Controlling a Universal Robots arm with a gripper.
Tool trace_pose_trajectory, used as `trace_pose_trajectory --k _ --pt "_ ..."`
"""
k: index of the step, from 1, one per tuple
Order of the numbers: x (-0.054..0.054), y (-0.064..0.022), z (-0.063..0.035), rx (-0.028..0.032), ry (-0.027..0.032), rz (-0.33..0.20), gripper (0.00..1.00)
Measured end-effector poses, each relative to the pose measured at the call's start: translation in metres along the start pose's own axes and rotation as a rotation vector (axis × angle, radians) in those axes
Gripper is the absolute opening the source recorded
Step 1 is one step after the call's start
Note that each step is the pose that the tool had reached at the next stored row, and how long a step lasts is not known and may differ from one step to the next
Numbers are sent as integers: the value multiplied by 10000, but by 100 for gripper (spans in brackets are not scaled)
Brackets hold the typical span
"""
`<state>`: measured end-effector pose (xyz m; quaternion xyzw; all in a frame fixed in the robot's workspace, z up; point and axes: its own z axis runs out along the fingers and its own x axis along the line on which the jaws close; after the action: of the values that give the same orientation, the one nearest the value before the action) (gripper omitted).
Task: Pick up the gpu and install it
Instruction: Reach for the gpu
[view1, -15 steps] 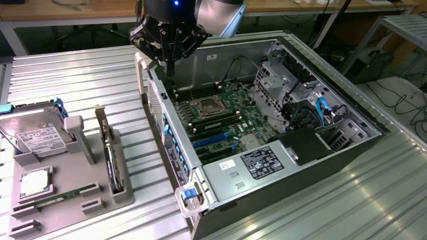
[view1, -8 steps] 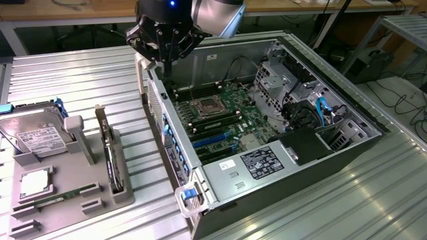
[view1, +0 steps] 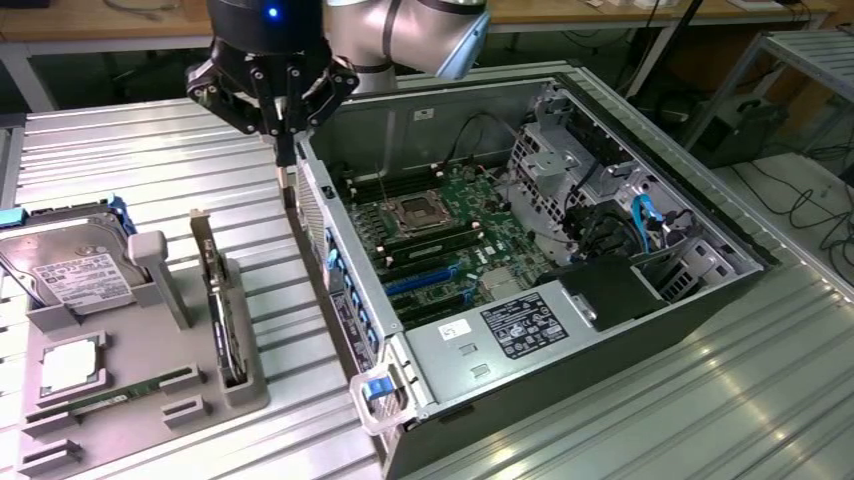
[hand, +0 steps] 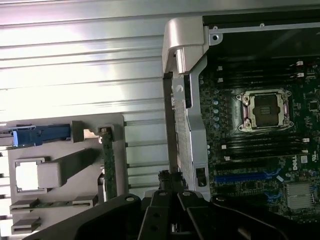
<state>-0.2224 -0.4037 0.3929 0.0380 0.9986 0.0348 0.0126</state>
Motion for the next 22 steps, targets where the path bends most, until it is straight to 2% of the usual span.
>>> trace_pose_trajectory --k 22 --pt "204 -45 -6 -1 -1 0 11"
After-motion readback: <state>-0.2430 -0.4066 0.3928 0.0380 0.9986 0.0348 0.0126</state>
